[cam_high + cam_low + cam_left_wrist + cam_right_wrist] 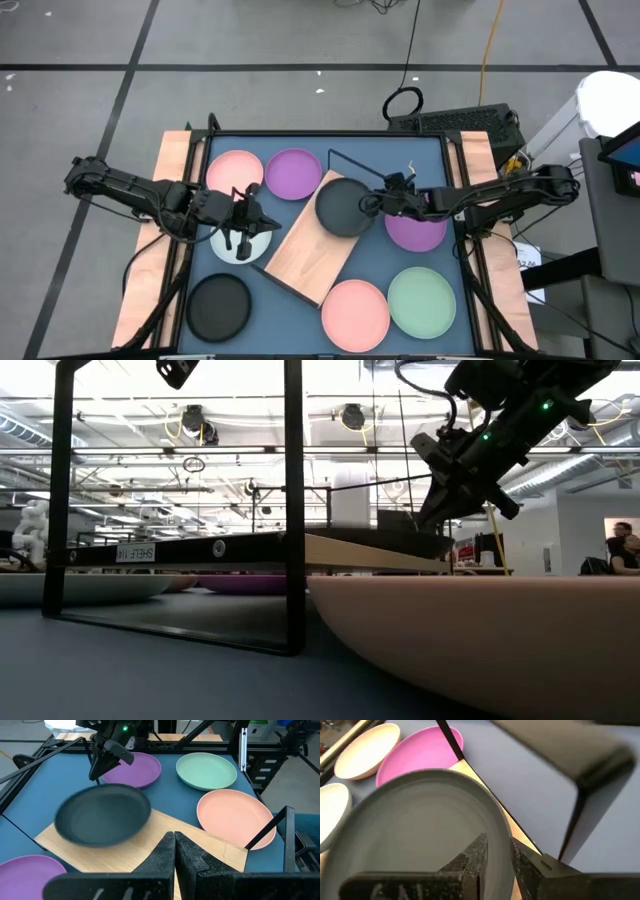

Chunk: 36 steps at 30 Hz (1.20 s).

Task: Place and stack plates onto a shelf
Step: Put the top black plate on the shelf

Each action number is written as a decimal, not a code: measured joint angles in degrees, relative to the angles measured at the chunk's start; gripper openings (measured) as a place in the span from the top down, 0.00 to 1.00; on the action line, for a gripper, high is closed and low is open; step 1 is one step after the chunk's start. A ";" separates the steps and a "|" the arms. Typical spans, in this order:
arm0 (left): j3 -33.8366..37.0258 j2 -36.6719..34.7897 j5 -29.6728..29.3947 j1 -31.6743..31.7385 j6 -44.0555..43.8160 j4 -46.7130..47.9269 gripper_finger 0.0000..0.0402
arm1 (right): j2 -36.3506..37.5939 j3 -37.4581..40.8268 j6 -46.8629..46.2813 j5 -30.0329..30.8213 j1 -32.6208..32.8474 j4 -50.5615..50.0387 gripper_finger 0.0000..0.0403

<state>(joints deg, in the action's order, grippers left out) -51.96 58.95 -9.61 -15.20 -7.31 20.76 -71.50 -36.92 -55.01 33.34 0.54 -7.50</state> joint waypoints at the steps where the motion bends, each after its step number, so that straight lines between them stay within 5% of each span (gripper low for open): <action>1: 0.02 0.01 0.00 0.00 0.00 0.02 0.99 | 0.41 -0.03 0.13 -0.01 0.29 -0.01 0.83; 9: 0.00 0.01 0.00 0.00 -0.01 0.13 0.99 | 6.56 -0.03 5.27 -0.53 4.68 -0.46 0.83; 20: 0.00 0.01 0.00 0.00 -0.15 0.06 0.99 | 13.61 -0.05 24.99 -15.45 10.25 -0.89 0.86; 28: 0.00 0.01 0.00 0.00 -0.41 0.02 0.99 | 7.55 -0.05 30.77 -15.65 14.16 -0.42 0.99; 36: 0.02 0.01 0.00 0.00 -0.50 -0.03 0.99 | -0.50 -0.05 36.50 -15.38 16.52 -0.09 1.00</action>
<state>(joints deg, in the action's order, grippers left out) -51.94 58.96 -9.61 -15.20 -7.81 20.73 -72.00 -36.97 -18.50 17.96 17.06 -7.58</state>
